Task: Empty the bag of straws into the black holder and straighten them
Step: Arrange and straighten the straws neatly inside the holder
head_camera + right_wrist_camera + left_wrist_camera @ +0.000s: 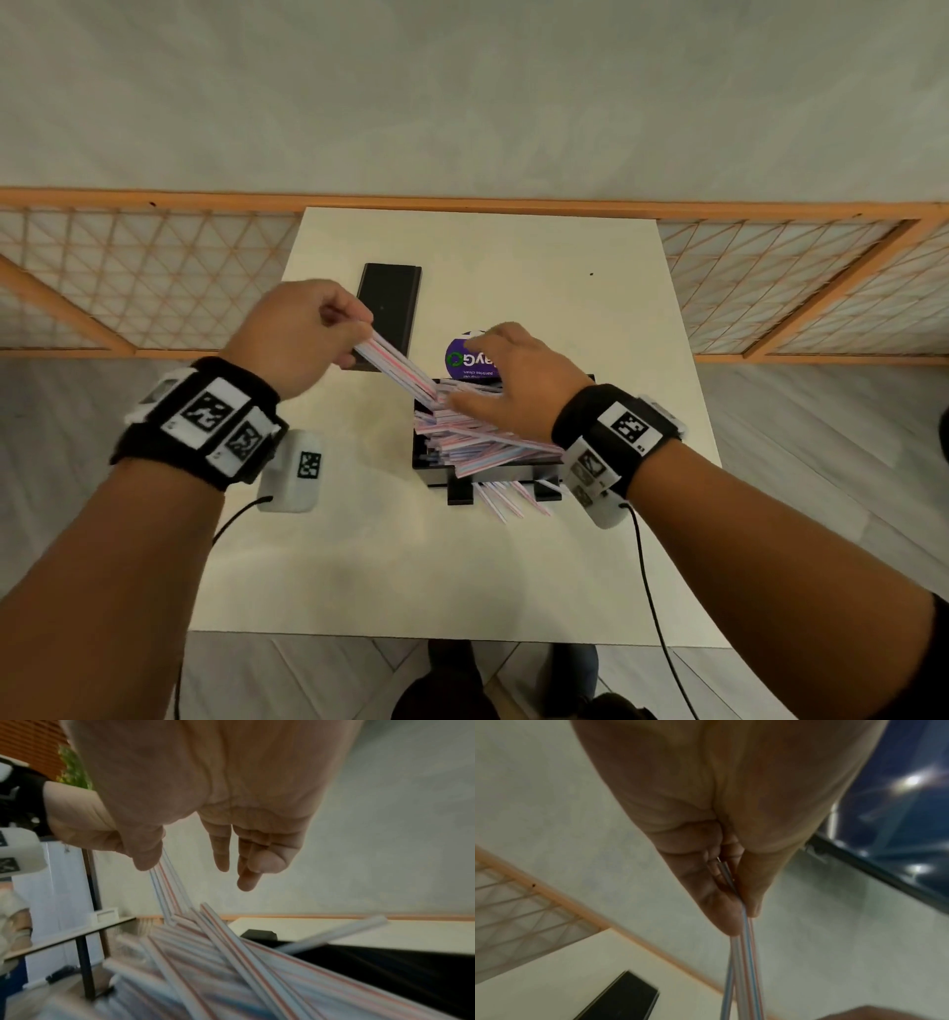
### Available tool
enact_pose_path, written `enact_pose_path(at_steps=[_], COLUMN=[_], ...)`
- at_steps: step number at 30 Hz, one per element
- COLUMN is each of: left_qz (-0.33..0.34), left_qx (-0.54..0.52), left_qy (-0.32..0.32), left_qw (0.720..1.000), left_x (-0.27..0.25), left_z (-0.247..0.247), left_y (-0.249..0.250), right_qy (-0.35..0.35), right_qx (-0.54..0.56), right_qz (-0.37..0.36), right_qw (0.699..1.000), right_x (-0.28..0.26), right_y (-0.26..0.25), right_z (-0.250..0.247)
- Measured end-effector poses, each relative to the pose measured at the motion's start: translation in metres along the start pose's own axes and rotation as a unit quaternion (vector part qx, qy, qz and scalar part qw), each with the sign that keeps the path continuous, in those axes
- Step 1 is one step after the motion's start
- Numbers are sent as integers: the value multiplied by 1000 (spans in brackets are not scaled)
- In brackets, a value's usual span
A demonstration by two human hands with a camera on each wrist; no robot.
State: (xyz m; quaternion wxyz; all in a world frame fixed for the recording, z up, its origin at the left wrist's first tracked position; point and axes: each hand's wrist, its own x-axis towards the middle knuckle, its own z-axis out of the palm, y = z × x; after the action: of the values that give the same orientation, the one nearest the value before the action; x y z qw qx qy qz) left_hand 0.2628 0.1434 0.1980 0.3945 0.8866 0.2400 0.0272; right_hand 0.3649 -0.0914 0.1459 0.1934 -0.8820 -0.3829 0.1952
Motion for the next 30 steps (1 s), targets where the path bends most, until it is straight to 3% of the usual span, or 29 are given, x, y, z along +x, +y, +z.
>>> enact_pose_path(at_steps=[7, 12, 16, 20, 24, 27, 30], left_qz=[45, 56, 30, 43, 97, 139, 194], left_qx=[-105, -183, -228, -77, 26, 145, 271], left_qy=[74, 41, 26, 33, -20, -13, -27], left_qw=[991, 981, 973, 996, 995, 980, 942], left_x=[-25, -28, -29, -32, -52, -62, -61], left_z=[-30, -9, 21, 66, 106, 130, 145], left_y=[39, 42, 26, -5, -18, -23, -26], right_qy=[30, 54, -13, -79, -107, -99, -93], right_qx=[29, 25, -2, -41, -36, -27, -14], right_qz=[-95, -113, -89, -63, -38, -17, -26], right_qw=[995, 992, 996, 994, 993, 995, 995], right_x=[11, 22, 20, 20, 22, 20, 17], right_y=[-35, -34, -18, 9, 29, 35, 33], right_z=[-16, -20, -25, 1, 26, 32, 33])
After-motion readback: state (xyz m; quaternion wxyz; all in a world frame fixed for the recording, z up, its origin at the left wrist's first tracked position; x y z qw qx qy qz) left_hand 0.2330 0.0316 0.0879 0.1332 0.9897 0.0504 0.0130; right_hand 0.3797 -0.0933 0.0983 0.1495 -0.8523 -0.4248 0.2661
